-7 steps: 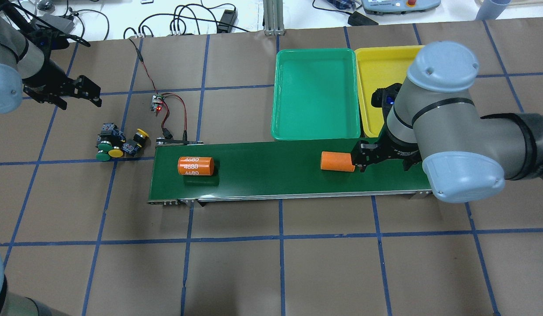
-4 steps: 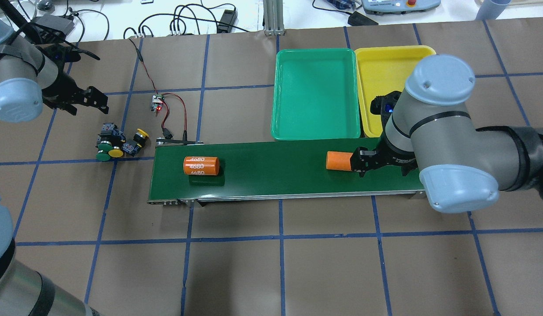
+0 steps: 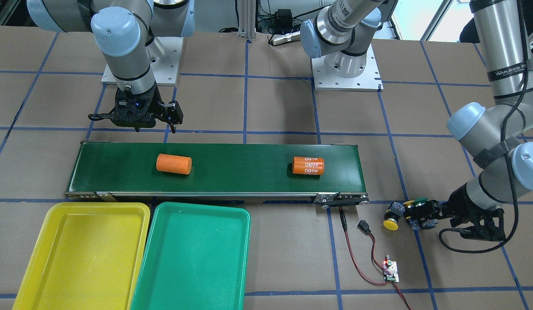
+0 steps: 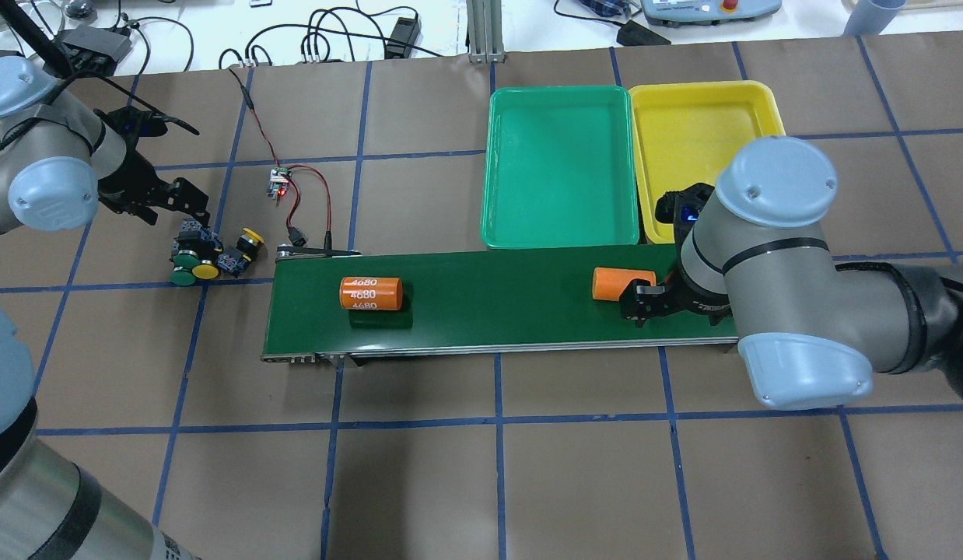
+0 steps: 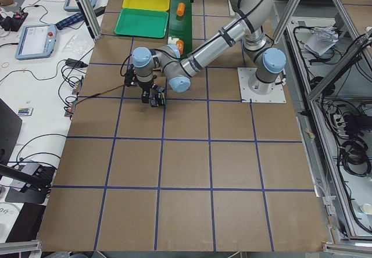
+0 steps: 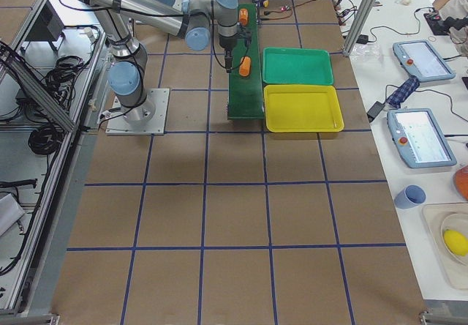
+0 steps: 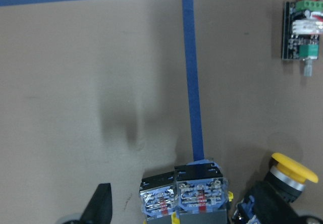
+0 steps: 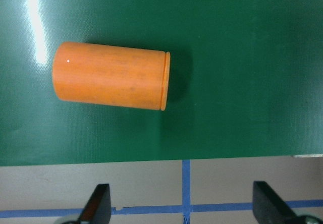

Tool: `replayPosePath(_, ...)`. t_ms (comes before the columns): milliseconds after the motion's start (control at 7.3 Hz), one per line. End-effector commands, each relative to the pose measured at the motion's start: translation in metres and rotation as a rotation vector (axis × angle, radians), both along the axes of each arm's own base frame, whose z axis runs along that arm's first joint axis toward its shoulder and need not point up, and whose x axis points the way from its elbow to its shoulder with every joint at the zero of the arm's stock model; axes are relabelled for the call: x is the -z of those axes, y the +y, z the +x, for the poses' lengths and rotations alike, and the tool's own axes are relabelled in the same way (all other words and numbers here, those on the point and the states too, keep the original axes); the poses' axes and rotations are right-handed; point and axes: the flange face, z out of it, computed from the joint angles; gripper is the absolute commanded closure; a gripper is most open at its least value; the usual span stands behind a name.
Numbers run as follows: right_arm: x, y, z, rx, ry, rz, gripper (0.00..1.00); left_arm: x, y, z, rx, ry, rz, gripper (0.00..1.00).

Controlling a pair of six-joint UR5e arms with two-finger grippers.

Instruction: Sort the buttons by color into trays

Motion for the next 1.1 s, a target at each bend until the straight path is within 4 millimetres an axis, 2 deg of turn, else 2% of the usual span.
replayPosePath(0,0.000,0.001,0.000,0.000,0.000,-0.001,0.00,0.013,-0.001,-0.002,0.006,0.009,0.024,0.00)
replayPosePath(137,0.000,0.001,0.000,0.000,0.000,-0.001,0.00,0.015,-0.001,-0.002,0.006,0.011,0.026,0.10)
replayPosePath(274,0.001,0.001,0.000,0.000,0.000,0.001,0.00,0.015,-0.001,-0.003,0.009,0.009,0.027,0.52)
replayPosePath(411,0.001,0.001,0.000,0.000,0.000,0.001,0.00,0.012,-0.002,-0.003,0.009,0.007,0.023,1.00)
replayPosePath(685,0.001,0.001,0.000,0.000,0.000,0.001,0.00,0.013,-0.001,-0.004,0.011,0.011,0.030,1.00)
replayPosePath(958,0.001,0.001,0.000,0.000,0.000,0.001,0.00,-0.018,0.008,-0.021,0.018,0.025,0.061,1.00)
